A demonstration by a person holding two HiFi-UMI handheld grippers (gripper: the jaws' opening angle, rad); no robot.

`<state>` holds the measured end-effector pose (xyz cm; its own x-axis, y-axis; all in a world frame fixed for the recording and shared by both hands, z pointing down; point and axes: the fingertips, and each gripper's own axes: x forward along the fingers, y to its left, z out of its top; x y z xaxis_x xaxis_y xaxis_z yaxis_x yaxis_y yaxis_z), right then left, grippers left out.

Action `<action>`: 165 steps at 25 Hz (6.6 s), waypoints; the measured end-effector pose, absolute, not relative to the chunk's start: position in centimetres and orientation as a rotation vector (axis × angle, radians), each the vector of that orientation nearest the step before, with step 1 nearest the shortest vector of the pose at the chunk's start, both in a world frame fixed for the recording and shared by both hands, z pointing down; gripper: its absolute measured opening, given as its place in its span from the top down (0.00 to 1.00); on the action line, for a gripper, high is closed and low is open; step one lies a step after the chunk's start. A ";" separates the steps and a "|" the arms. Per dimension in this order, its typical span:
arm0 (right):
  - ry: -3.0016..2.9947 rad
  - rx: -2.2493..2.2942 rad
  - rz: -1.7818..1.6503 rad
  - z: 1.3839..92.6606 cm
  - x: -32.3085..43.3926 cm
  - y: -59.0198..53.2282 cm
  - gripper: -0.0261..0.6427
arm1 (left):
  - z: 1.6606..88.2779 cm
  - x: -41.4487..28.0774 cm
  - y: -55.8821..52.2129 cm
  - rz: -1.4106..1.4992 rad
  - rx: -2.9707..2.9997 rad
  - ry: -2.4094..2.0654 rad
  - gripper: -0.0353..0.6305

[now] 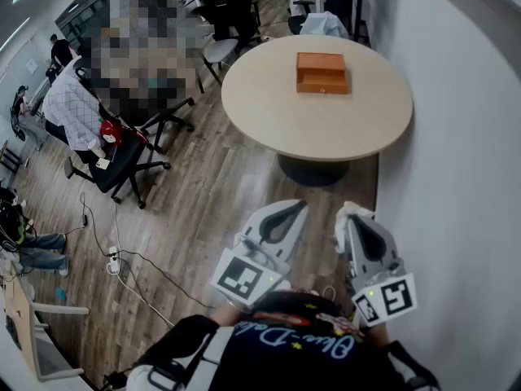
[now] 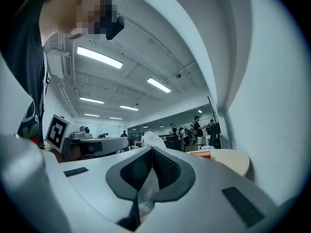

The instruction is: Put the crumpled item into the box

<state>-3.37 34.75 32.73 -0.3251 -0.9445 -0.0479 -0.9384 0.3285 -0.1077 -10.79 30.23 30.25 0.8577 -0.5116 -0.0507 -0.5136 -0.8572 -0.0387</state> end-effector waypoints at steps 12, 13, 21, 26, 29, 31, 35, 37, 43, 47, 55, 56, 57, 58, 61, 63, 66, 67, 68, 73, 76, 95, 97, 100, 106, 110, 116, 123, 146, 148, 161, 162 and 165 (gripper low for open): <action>2.505 -1.764 -0.093 33.8 -1.3 37.9 0.96 | 31.6 -8.0 33.2 0.034 -2.993 0.789 0.96; 2.500 -1.763 -0.089 33.7 -1.2 38.1 0.96 | 31.6 -7.9 33.4 0.038 -2.996 0.786 0.96; 2.481 -1.795 -0.081 34.4 0.6 37.4 0.96 | 31.9 -6.5 32.4 0.049 -2.987 0.774 0.96; 2.480 -1.854 -0.055 34.8 2.6 35.5 0.96 | 32.5 -5.2 30.1 0.051 -2.988 0.764 0.96; 2.485 -1.866 -0.030 34.7 3.3 33.7 0.96 | 32.4 -4.3 28.0 0.076 -2.995 0.758 0.96; 2.473 -1.866 -0.043 34.2 3.6 32.3 0.96 | 32.3 -3.6 26.6 0.086 -3.001 0.743 0.96; 2.487 -1.890 -0.017 33.9 4.8 29.3 0.96 | 32.1 -2.4 23.5 0.104 -3.010 0.728 0.96; 2.498 -1.888 -0.008 33.9 5.1 27.8 0.96 | 32.2 -2.0 21.8 0.108 -3.012 0.727 0.96; 2.486 -1.907 -0.001 33.7 6.2 23.7 0.96 | 32.0 -0.9 17.7 0.115 -3.005 0.711 0.96; 2.473 -1.923 -0.019 33.8 6.6 21.4 0.96 | 32.0 -0.7 15.3 0.106 -3.011 0.708 0.96; 2.473 -1.945 -0.056 34.1 6.4 17.5 0.96 | 32.2 -0.6 11.2 0.133 -3.035 0.695 0.96; 2.471 -1.944 -0.066 34.1 6.3 17.0 0.96 | 32.1 -0.7 10.7 0.135 -3.039 0.697 0.96; 2.471 -1.945 -0.065 34.0 6.1 16.5 0.96 | 32.0 -0.9 10.2 0.136 -3.038 0.699 0.96; 2.474 -1.946 -0.061 33.9 6.0 16.0 0.96 | 31.9 -1.1 9.7 0.137 -3.034 0.703 0.96; 2.488 -1.944 -0.059 33.8 5.5 14.2 0.96 | 31.5 -1.9 8.1 0.140 -3.025 0.715 0.96; 2.500 -1.939 -0.038 33.8 5.1 12.9 0.96 | 31.5 -2.6 6.9 0.142 -3.020 0.732 0.96; 2.520 -1.917 -0.024 34.0 4.2 11.2 0.96 | 31.7 -3.8 5.4 0.138 -3.006 0.766 0.96; 2.524 -1.911 -0.024 34.1 3.9 10.8 0.96 | 31.8 -4.1 5.0 0.133 -3.004 0.777 0.96; 2.531 -1.905 -0.025 34.2 3.6 10.3 0.96 | 31.9 -4.4 4.6 0.127 -3.002 0.786 0.96; 2.549 -1.884 -0.048 34.7 2.9 8.1 0.96 | 32.6 -5.3 2.4 0.102 -2.993 0.814 0.96; 2.546 -1.892 -0.077 35.0 3.1 7.3 0.96 | 32.9 -5.4 1.8 0.079 -2.998 0.821 0.96; 2.659 -1.712 -0.128 35.4 6.1 -4.2 0.96 | 33.3 -3.2 -8.3 0.031 -2.943 1.049 0.96; 2.661 -1.685 -0.147 35.2 6.6 -5.5 0.96 | 33.4 -2.7 -9.6 0.019 -2.934 1.070 0.96; 2.682 -1.663 -0.129 35.2 7.6 -7.2 0.96 | 33.5 -1.9 -11.2 0.010 -2.923 1.109 0.96; 2.703 -1.629 -0.103 35.2 10.1 -10.5 0.96 | 33.0 0.3 -13.8 -0.013 -2.891 1.150 0.96; 2.702 -1.596 -0.119 35.5 12.2 -12.3 0.96 | 33.5 2.2 -15.3 -0.043 -2.879 1.182 0.96; 2.701 -1.585 -0.144 36.0 15.3 -14.6 0.96 | 33.7 4.6 -17.0 -0.067 -2.870 1.219 0.96; 2.698 -1.641 -0.178 38.0 17.9 -18.0 0.96 | 34.8 4.8 -20.0 -0.087 -2.874 1.295 0.96; 2.745 -1.867 -0.264 45.1 17.8 -31.9 0.96 | 39.4 2.8 -31.0 -0.209 -2.943 1.258 0.96; 2.765 -1.878 -0.268 45.9 17.6 -32.8 0.96 | 39.9 2.5 -31.5 -0.219 -2.951 1.269 0.96; 2.892 -1.948 -0.346 51.1 17.2 -37.1 0.96 | 42.1 2.1 -33.3 -0.241 -2.978 1.299 0.96; 2.892 -1.943 -0.367 51.5 17.2 -37.3 0.96 | 42.2 2.0 -33.4 -0.247 -2.978 1.302 0.96; 2.921 -1.947 -0.379 52.5 17.0 -38.2 0.96 | 42.4 1.8 -33.8 -0.258 -2.973 1.311 0.96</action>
